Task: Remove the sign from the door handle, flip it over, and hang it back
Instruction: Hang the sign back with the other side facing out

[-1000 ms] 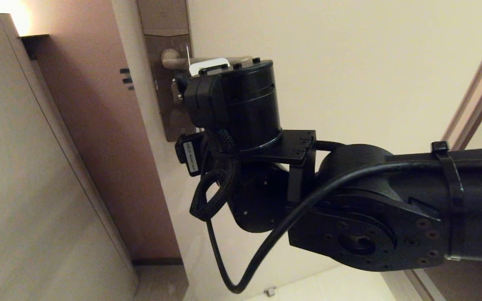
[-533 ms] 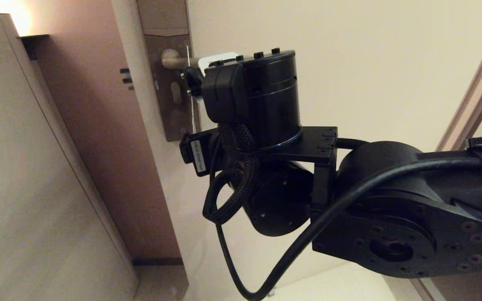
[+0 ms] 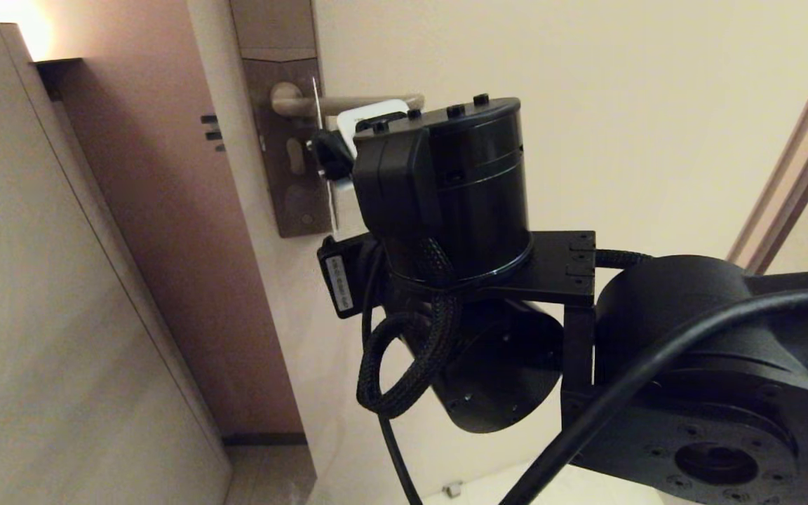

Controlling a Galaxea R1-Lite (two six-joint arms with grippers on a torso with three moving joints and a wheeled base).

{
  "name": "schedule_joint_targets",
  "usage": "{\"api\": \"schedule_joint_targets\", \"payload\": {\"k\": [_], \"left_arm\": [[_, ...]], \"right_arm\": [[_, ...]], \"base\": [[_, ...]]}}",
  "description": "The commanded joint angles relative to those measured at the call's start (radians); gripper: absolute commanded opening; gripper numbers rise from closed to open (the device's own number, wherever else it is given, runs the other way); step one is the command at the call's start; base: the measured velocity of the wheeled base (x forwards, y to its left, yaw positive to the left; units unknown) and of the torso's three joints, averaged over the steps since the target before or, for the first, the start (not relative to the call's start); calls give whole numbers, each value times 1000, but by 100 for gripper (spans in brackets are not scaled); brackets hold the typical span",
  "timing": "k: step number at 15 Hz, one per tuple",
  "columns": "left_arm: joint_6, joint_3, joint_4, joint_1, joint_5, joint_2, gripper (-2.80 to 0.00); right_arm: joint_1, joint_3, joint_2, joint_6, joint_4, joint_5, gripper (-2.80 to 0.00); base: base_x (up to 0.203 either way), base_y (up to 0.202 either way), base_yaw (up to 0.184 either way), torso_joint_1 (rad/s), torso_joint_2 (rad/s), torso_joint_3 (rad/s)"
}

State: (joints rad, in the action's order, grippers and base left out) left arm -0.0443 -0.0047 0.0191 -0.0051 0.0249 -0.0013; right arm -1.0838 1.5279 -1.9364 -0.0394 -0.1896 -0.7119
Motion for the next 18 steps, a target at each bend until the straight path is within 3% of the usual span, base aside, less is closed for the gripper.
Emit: {"api": "schedule_joint_targets", "payload": {"k": [1,11,18], "left_arm": [[0,0,-1,1,0,1,-280],[0,0,1,1,0,1,-280],[0,0,-1,1,1,1,-280]], "right_arm": [[-1,-3,5,1,-2,-4,-280],[-4,14,-12,7,-8,-3,-280],[-4,143,-150,10,-71,-6,-280]], "base": [[0,0,0,0,0,0],[0,0,0,0,0,0],[0,0,0,0,0,0]]}}
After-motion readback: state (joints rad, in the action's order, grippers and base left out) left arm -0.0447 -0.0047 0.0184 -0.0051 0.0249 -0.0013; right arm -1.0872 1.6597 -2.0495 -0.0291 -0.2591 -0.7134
